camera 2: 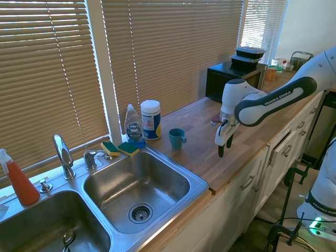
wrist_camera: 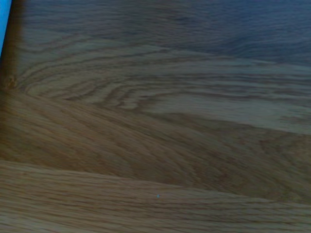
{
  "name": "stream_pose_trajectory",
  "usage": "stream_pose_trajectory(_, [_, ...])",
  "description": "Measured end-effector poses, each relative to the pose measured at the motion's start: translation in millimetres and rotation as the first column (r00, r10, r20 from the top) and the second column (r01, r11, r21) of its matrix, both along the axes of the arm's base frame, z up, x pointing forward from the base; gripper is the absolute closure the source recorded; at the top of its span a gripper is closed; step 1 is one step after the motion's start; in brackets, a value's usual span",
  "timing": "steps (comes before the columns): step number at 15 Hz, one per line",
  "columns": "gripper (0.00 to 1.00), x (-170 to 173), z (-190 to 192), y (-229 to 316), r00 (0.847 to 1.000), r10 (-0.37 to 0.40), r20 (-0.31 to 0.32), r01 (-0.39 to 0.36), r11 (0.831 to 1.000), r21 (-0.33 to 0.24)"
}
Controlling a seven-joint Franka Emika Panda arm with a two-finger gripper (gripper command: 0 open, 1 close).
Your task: Put the mug in the sink
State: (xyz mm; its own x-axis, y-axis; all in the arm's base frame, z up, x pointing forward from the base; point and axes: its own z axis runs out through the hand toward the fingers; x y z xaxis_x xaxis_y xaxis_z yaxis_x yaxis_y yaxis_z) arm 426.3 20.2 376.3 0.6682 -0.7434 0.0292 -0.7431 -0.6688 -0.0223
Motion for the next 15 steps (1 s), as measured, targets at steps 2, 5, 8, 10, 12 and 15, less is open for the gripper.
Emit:
stream_pose_trajectory(2, [0.00, 0.1, -0.3, 0.0, 1.000, -0.001, -0.001, 0.001, 1.000, 0.000])
stream_pose_trajectory(5, [0.00, 6.0, 9.2, 1.7, 1.000, -0.001, 0.021, 0.001, 1.000, 0.000])
stream_pose_trajectory(8, [0.00, 23.6, 36.3, 6.8, 0.997, 0.002, 0.079, -0.002, 1.000, 0.002])
stream_pose_trajectory(10, [0.00, 43.1, 53.5, 9.7, 0.993, -0.002, 0.115, 0.001, 1.000, 0.006])
stream_pose_trajectory(12, [0.00, 68.9, 61.4, 13.8, 0.991, -0.008, 0.133, 0.006, 1.000, 0.012])
stream_pose_trajectory(15, [0.00, 111.2, 67.6, 22.0, 0.987, -0.009, 0.159, 0.006, 1.000, 0.022])
